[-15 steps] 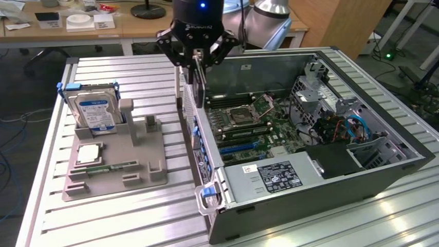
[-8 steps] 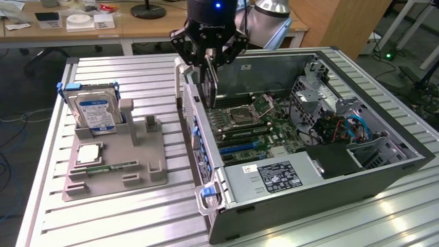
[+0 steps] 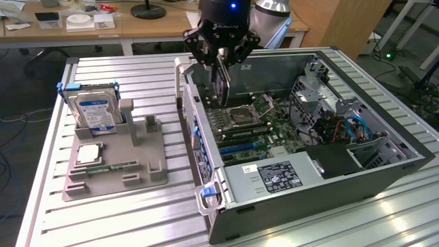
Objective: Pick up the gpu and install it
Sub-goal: 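Pick up the gpu and move the gpu toward the slot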
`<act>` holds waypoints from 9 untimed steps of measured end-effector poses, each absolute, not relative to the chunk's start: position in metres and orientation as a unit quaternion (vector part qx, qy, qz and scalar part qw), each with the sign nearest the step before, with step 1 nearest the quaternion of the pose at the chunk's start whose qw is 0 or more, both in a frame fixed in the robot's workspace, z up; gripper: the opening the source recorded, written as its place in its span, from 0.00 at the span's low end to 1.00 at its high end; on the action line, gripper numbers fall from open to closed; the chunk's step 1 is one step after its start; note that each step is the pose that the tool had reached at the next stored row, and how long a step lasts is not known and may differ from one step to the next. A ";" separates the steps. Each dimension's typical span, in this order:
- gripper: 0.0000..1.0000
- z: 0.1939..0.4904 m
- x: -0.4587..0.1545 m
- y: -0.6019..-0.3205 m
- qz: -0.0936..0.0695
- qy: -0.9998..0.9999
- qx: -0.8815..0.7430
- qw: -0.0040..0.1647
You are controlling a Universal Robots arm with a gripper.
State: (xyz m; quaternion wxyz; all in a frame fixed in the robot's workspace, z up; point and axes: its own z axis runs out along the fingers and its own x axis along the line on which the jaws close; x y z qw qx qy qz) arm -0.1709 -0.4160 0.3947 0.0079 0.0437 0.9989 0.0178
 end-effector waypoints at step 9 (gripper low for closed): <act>0.28 0.395 -0.147 -0.416 0.018 0.999 0.044 0.008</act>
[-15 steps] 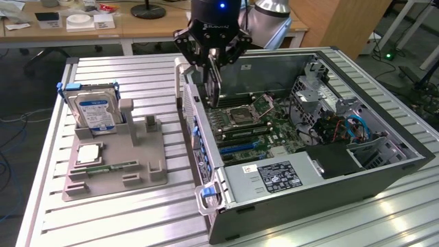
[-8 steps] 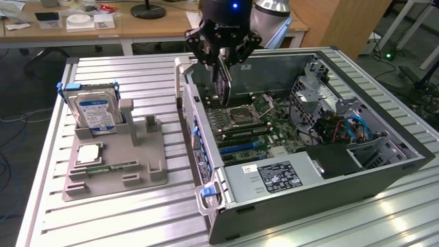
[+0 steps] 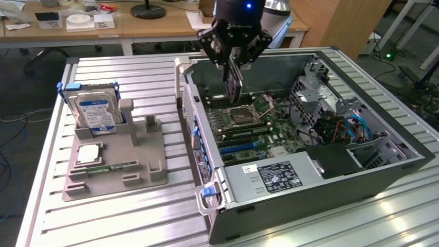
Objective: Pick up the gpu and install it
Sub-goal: 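Pick up the gpu and move the gpu toward the slot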
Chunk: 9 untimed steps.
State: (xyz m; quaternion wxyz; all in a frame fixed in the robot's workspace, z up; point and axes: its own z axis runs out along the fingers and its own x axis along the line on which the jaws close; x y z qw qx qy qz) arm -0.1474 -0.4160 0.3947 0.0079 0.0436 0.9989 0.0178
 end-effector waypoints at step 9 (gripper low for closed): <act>0.28 0.395 -0.120 -0.416 0.018 0.999 0.044 0.008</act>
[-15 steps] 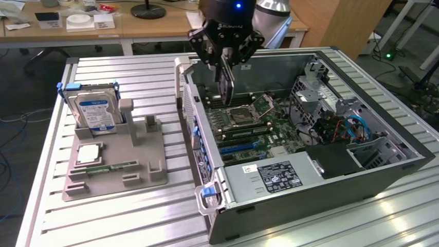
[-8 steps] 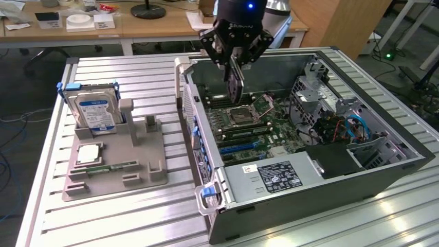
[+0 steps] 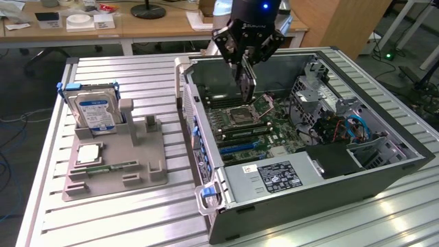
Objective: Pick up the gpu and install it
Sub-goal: 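Pick up the gpu and move the gpu toward the slot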
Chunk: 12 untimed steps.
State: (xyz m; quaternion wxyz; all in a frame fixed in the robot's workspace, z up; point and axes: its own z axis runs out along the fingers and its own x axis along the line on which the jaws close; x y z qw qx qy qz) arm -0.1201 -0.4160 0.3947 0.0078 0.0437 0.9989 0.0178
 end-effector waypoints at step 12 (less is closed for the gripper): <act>0.28 0.395 -0.076 -0.416 0.018 0.999 0.044 0.008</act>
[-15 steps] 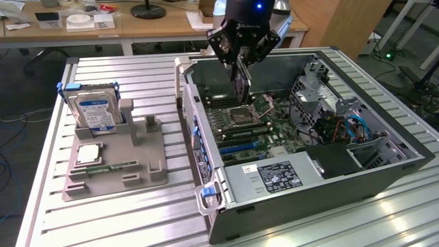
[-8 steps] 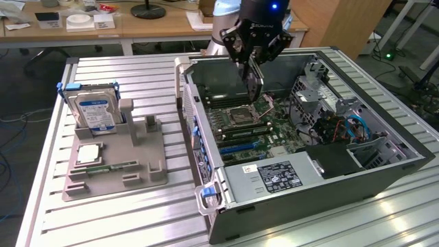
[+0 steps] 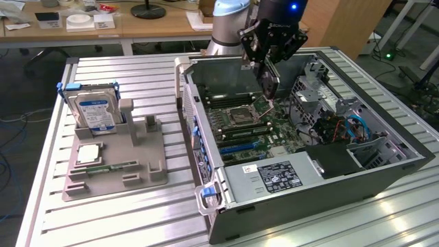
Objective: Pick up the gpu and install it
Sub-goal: 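Pick up the gpu and move the gpu toward the slot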
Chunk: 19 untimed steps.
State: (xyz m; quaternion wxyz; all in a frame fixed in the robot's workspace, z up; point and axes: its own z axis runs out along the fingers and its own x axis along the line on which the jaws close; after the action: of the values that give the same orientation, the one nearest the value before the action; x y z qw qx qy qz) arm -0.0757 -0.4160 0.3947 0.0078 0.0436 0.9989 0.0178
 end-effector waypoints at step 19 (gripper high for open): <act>0.28 0.395 -0.032 -0.416 0.018 0.999 0.044 0.008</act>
State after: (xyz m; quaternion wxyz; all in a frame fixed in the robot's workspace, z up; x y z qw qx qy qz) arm -0.0322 -0.4160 0.3947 0.0079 0.0436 0.9989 0.0178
